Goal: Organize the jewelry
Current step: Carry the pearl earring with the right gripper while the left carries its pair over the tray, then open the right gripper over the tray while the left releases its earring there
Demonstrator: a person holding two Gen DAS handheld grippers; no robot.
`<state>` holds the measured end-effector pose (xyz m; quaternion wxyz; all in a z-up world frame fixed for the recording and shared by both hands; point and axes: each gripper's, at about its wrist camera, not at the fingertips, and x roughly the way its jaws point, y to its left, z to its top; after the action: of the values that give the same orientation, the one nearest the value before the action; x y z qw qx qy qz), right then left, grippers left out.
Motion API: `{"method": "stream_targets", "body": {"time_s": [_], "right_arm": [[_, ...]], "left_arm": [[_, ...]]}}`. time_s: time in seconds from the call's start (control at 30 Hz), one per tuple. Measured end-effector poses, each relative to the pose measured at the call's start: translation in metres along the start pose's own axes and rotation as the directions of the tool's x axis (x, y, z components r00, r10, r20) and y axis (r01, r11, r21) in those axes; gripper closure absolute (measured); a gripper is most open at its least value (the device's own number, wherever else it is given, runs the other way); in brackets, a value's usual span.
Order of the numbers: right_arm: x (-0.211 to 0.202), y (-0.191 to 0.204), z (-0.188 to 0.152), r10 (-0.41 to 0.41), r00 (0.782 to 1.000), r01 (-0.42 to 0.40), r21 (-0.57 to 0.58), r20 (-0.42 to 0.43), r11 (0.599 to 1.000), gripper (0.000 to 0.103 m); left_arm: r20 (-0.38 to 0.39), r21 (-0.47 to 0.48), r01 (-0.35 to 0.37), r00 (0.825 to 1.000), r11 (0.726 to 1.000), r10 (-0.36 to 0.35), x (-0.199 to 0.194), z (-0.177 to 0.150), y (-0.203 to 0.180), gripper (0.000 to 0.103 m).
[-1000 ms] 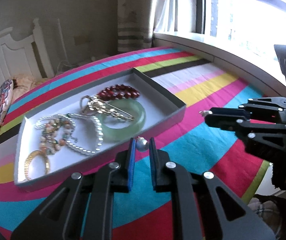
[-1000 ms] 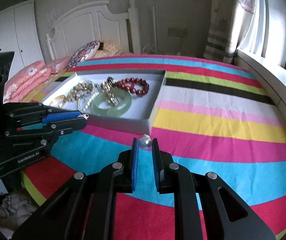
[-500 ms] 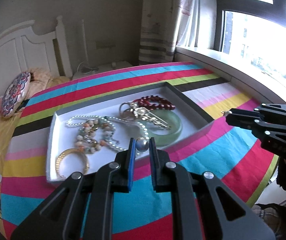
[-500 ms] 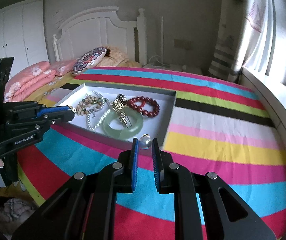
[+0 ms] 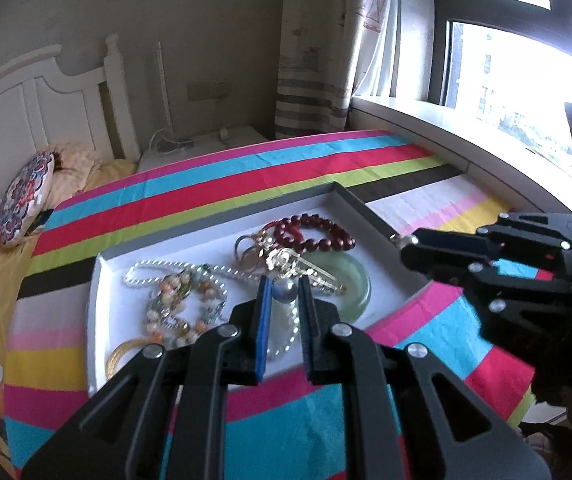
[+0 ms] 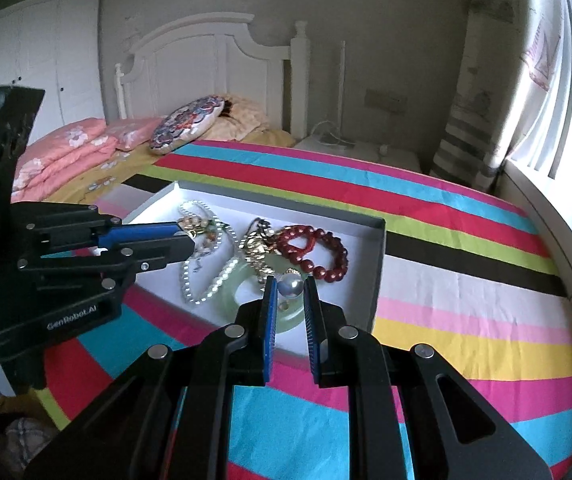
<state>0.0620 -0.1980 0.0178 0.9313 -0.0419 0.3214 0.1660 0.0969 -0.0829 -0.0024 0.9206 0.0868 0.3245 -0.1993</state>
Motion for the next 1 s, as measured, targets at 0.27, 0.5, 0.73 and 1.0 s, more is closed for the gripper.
{"method": "stream_targets", "body": {"time_s": [0.27, 0.5, 0.73, 1.0], "right_arm": [[0.020, -0.013, -0.010, -0.026, 0.998, 0.028, 0.042, -0.056, 0.999, 0.088], [0.025, -0.019, -0.013, -0.036, 0.997, 0.040, 0.058, -0.071, 0.997, 0.088], [0.032, -0.023, -0.017, -0.041, 0.995, 0.049, 0.082, -0.095, 0.995, 0.087], [0.033, -0.025, -0.018, -0.057, 0.993, 0.066, 0.091, -0.099, 0.994, 0.086]], "left_arm": [[-0.018, 0.042, 0.026, 1.000, 0.999, -0.025, 0.025, 0.009, -0.022, 0.090], [-0.019, 0.067, 0.052, 0.999, 0.996, -0.051, 0.037, 0.013, -0.037, 0.090], [-0.032, 0.086, 0.050, 0.998, 0.995, -0.047, 0.048, 0.011, -0.045, 0.090], [0.016, 0.079, -0.046, 0.999, 0.996, 0.045, 0.038, 0.009, -0.036, 0.048]]}}
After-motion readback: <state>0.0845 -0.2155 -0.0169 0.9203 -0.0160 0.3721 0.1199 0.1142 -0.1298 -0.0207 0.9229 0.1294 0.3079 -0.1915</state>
